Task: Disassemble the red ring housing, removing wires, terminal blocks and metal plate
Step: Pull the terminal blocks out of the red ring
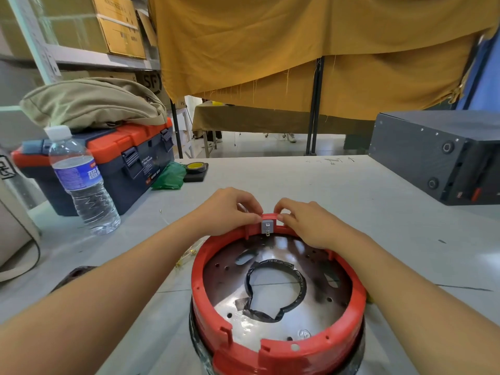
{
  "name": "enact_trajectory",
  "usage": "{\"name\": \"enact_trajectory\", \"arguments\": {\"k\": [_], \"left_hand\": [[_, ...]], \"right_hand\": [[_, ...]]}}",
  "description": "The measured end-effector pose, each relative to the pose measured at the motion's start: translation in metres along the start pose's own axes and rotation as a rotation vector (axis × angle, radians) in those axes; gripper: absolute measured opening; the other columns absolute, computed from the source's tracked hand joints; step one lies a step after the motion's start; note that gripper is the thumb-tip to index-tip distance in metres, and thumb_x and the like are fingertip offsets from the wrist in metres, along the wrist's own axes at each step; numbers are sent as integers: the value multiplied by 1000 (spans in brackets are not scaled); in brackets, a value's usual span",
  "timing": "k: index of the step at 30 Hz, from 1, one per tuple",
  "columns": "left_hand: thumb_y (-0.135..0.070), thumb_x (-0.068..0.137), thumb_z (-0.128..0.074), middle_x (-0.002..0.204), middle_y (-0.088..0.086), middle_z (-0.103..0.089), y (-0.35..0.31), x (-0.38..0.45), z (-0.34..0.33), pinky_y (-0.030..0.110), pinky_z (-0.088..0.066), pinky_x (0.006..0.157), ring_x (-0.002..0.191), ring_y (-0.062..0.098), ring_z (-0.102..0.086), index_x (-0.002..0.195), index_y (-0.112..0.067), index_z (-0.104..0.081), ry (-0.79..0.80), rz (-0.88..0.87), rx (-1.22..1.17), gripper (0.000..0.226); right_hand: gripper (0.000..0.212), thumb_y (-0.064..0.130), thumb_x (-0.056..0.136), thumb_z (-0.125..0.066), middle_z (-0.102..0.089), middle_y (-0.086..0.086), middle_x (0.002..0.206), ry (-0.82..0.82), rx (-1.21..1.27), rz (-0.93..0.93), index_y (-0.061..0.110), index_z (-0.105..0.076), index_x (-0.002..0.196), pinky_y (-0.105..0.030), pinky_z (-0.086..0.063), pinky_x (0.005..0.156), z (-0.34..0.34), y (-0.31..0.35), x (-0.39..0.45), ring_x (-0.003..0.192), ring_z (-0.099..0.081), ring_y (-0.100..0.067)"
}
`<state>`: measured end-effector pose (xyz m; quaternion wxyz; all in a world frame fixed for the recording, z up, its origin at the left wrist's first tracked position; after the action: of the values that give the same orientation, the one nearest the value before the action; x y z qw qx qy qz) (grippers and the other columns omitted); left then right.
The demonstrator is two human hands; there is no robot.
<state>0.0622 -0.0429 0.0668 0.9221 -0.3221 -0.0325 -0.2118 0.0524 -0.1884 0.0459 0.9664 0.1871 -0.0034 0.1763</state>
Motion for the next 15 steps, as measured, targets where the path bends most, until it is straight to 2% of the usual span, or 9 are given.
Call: {"name": "enact_trajectory", "arguments": {"k": [2, 6, 9, 12, 15], "left_hand": [[-18, 80, -72, 93, -6, -70, -2, -3, -4, 8, -45, 69, 83, 10, -65, 95, -22, -70, -12, -3, 10, 16], [-18, 80, -70, 91, -7, -66, -10, -5, -11, 6, -43, 67, 79, 7, -61, 97, -21, -69, -47, -43, 55, 18], [-17, 81, -70, 83, -11, -62, -14, -4, -15, 8, -43, 67, 77, 9, -60, 95, -19, -69, -81, -61, 61, 15], [-16, 81, -70, 82, -7, -65, -19, -2, -18, 17, -48, 68, 77, 13, -62, 90, -17, -68, -94, -77, 47, 10], [-18, 81, -71, 87, -2, -69, -22, 1, -22, 25, -51, 74, 79, 15, -64, 89, -13, -68, -75, -88, 27, 10]], "right_hand": [[24, 36, 103, -32, -46, 3, 71, -8, -9, 9, 29, -48, 118, -40, -46, 76, 1, -1, -1, 85, -52, -28], [25, 27, 103, -34, -42, 2, 72, -23, -117, 0, 33, -42, 125, -36, -39, 64, 1, -2, -5, 77, -50, -27], [32, 21, 100, -37, -48, -5, 87, -9, -175, -1, 36, -42, 127, -38, -47, 70, 3, -1, -8, 82, -53, -30], [24, 27, 98, -38, -58, -9, 99, -1, -99, 5, 29, -51, 118, -43, -50, 80, 9, 2, -8, 88, -57, -29], [20, 31, 94, -48, -62, -10, 103, -32, -75, 19, 20, -56, 109, -44, -51, 82, 12, 6, -6, 92, -58, -29]]}}
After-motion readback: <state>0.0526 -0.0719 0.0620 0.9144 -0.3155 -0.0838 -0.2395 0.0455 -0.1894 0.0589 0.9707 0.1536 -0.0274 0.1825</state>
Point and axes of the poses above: each hand's wrist, its own x-axis towards the middle knuckle, its own z-axis out of the back of the hand, y = z × x, the point moved 7 cm from there along x, towards the middle knuckle
